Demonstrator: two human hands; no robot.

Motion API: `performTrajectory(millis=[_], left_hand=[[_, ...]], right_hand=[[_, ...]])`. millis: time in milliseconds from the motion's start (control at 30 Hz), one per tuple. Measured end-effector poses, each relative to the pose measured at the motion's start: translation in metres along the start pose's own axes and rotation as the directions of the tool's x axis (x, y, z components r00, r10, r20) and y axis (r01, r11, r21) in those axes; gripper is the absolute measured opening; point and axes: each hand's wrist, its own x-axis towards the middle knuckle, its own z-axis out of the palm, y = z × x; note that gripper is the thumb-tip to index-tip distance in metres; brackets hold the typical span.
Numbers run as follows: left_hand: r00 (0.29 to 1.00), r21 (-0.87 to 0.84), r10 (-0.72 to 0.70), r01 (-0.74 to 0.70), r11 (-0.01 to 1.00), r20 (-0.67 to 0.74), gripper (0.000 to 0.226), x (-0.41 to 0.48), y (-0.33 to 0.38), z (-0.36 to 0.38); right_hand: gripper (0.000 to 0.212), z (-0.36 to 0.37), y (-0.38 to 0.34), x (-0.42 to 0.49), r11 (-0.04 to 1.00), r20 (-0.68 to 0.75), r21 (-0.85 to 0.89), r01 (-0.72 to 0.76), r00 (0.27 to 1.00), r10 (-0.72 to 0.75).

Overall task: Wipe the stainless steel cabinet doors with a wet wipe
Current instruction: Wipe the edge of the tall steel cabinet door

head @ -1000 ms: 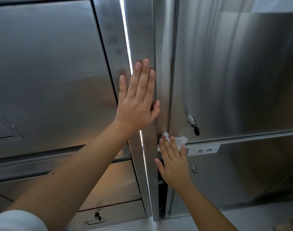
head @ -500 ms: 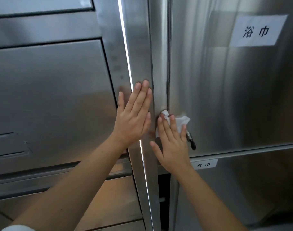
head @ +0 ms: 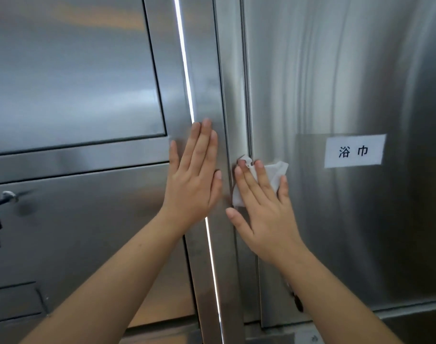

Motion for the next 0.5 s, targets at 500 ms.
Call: performTrajectory(millis=[500], left_hand=[[0.999,0.038,0.011,-0.010,0.999,-0.041,0.062,0.108,-0.042,-0.009]], right_hand=[[0.075,-0.046,0.029,0.116,0.965,-0.064,-0.145,0.219,0.971,-0.230]])
